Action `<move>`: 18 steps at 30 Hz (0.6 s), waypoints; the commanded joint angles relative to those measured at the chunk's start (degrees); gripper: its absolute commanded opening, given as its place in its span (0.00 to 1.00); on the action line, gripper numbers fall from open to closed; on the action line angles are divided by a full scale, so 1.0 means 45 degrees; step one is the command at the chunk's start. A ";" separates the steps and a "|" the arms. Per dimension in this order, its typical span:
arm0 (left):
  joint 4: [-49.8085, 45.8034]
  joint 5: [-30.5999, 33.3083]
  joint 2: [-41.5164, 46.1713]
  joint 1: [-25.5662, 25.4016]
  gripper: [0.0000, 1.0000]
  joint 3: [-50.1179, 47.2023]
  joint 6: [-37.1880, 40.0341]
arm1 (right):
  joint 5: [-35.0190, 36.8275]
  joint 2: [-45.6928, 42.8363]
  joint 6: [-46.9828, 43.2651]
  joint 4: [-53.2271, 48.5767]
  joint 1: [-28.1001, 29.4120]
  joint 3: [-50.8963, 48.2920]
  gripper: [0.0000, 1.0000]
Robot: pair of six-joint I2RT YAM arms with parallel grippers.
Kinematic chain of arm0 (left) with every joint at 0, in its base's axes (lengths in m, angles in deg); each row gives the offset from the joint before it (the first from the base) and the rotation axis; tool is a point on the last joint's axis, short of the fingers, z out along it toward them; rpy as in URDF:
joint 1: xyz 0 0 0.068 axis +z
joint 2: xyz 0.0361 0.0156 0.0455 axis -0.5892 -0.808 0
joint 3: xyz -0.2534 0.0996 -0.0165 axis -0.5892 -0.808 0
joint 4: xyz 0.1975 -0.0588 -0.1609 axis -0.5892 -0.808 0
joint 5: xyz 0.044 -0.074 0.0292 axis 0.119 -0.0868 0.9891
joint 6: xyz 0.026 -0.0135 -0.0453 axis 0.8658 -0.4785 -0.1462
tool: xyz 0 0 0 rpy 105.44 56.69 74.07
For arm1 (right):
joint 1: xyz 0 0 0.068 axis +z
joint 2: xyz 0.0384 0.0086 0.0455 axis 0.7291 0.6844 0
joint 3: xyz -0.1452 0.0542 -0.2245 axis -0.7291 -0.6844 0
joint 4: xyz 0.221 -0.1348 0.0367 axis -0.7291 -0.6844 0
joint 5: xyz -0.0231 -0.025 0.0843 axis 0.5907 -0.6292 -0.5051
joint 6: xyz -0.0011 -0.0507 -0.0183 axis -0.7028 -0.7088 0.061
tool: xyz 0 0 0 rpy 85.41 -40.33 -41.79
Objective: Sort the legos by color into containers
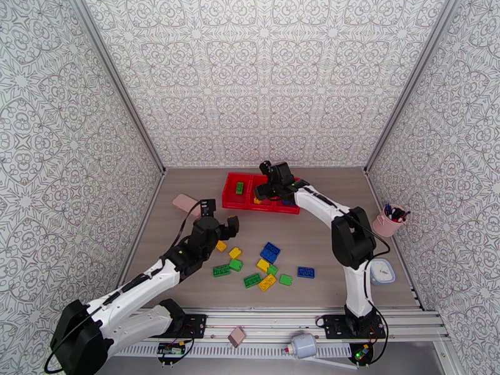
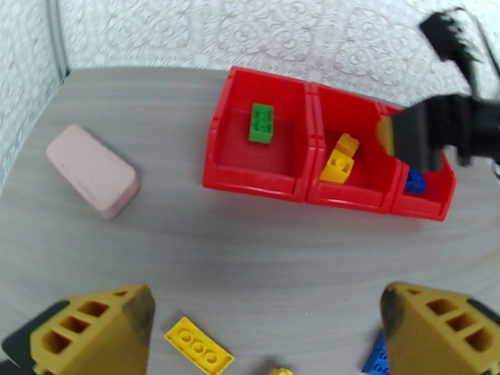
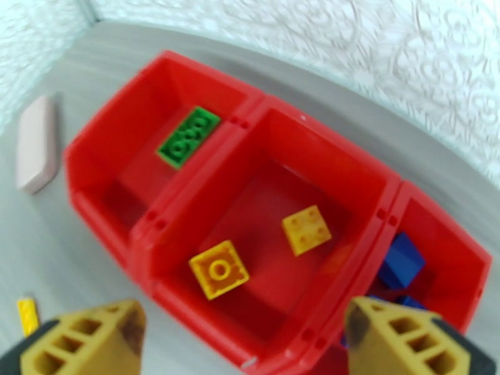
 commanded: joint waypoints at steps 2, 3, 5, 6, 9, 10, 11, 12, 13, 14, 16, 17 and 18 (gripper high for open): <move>-0.3625 0.0542 -0.0947 0.0371 0.97 0.1328 -0.4988 | -0.1216 -0.1656 -0.0723 0.1917 -0.0016 -0.1904 0.92; -0.4197 0.0478 -0.1246 0.0405 0.97 0.1674 -0.5630 | -0.1355 -0.1890 -0.0869 0.2015 -0.0021 -0.2213 0.93; -0.5280 -0.0200 -0.1962 0.0663 0.97 0.2382 -0.6753 | -0.1353 -0.2366 -0.1069 0.2421 -0.0009 -0.3033 0.93; -0.5609 -0.0550 -0.2259 0.0778 0.97 0.2625 -0.7153 | -0.1292 -0.2537 -0.1093 0.2651 -0.0011 -0.3363 0.93; -0.6911 -0.1482 -0.3254 0.1104 0.93 0.3414 -0.8463 | -0.1219 -0.2938 -0.1113 0.2971 -0.0018 -0.4108 0.94; -0.7472 -0.1659 -0.3612 0.1207 0.90 0.3680 -0.9015 | -0.1234 -0.3031 -0.1113 0.2955 -0.0007 -0.4246 0.94; -0.7771 -0.1811 -0.3936 0.1250 0.88 0.3870 -0.9208 | -0.1186 -0.3097 -0.1113 0.2965 -0.0008 -0.4364 0.94; -0.7843 -0.1841 -0.4177 0.1298 0.88 0.3922 -0.9216 | -0.1133 -0.3139 -0.1113 0.2970 -0.0017 -0.4449 0.94; -0.7932 -0.1892 -0.4454 0.1323 0.88 0.3986 -0.9227 | -0.1069 -0.3151 -0.1123 0.2956 -0.0017 -0.4527 0.94; -0.8039 -0.1988 -0.4727 0.1393 0.87 0.4040 -0.9290 | -0.1008 -0.3164 -0.1135 0.2942 -0.0012 -0.4566 0.94; -0.8135 -0.2303 -0.5196 0.1516 0.87 0.4162 -0.9228 | -0.0961 -0.3174 -0.1153 0.2892 -0.0022 -0.4606 0.95; -0.8194 -0.2411 -0.5433 0.1564 0.87 0.4222 -0.9152 | -0.0965 -0.3164 -0.1169 0.2860 -0.0021 -0.4629 0.95; -0.8255 -0.2480 -0.5631 0.1580 0.86 0.4301 -0.9083 | -0.0955 -0.3160 -0.1172 0.2848 -0.0012 -0.4634 0.95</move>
